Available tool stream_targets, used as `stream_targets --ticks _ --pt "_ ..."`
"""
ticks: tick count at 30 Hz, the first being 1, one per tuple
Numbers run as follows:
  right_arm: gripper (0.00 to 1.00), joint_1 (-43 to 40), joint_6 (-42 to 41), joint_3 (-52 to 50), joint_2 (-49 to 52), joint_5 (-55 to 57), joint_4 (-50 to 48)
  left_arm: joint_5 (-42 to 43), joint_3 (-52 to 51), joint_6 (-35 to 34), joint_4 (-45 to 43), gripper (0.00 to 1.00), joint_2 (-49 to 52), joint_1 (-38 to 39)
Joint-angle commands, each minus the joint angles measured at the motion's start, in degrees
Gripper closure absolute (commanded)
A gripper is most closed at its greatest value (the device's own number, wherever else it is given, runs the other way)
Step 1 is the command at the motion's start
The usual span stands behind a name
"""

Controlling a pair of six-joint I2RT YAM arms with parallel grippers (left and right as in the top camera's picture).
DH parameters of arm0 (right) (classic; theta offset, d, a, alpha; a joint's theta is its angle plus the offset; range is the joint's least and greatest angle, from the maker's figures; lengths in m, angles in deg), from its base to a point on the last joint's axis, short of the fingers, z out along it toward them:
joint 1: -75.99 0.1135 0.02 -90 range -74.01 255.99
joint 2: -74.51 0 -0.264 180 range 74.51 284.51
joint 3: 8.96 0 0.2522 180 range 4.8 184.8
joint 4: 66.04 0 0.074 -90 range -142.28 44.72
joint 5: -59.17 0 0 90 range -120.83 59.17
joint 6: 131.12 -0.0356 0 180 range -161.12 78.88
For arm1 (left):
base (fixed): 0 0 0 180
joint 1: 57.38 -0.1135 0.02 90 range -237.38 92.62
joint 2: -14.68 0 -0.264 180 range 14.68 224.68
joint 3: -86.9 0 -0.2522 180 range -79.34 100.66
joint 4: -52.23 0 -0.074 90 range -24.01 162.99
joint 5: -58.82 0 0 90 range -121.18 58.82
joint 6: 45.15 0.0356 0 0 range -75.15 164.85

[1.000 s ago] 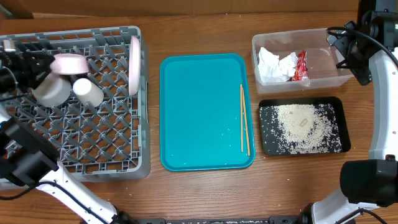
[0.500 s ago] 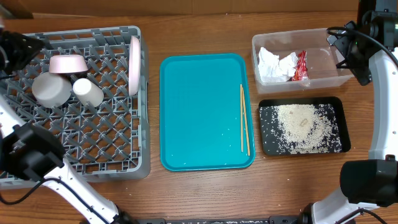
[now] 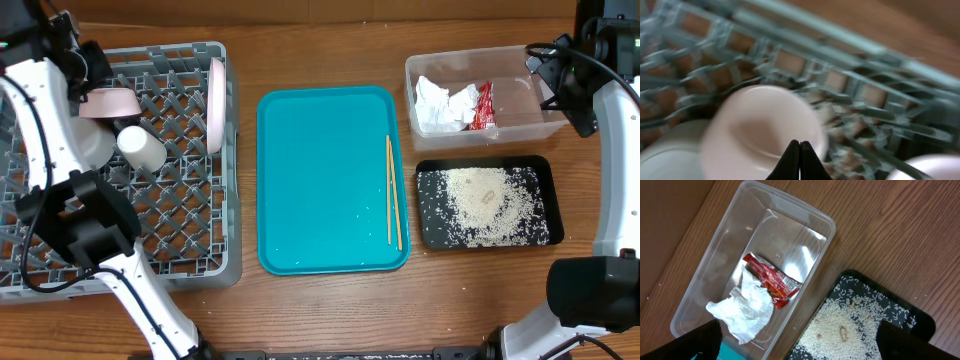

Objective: Sort waste into correct bins and load items into the dishwasher
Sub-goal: 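Lift the left gripper out of the rack and withdraw it leftward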

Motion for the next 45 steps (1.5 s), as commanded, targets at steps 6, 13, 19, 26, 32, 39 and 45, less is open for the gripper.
stream_targets --ticks 6,13,19,26,32,39,45 --pt "0.0 0.04 0.37 0.59 -0.44 0.37 -0.15 -13.11 -5.66 -3.32 0.76 0.96 0.15 0.76" --pt "0.0 0.04 0.37 0.59 -0.44 0.37 -0.15 -12.7 -7.93 -3.76 4.68 0.96 -0.07 0.66" --pt "0.0 0.04 0.37 0.59 -0.44 0.37 -0.15 -12.7 -5.6 -6.05 6.45 0.96 -2.47 0.66" --pt "0.0 0.04 0.37 0.59 -0.44 0.37 -0.15 -10.49 -3.96 -10.34 5.7 0.95 -9.44 0.63" --pt "0.0 0.04 0.37 0.59 -0.44 0.37 -0.15 -9.7 -3.96 -11.13 5.35 0.81 -14.01 0.63" --pt "0.0 0.04 0.37 0.59 -0.44 0.37 -0.15 -3.61 -3.96 -11.08 9.44 0.65 -16.7 0.63" --pt "0.0 0.04 0.37 0.59 -0.44 0.37 -0.15 7.74 -3.96 -11.08 13.86 0.64 -22.45 0.63"
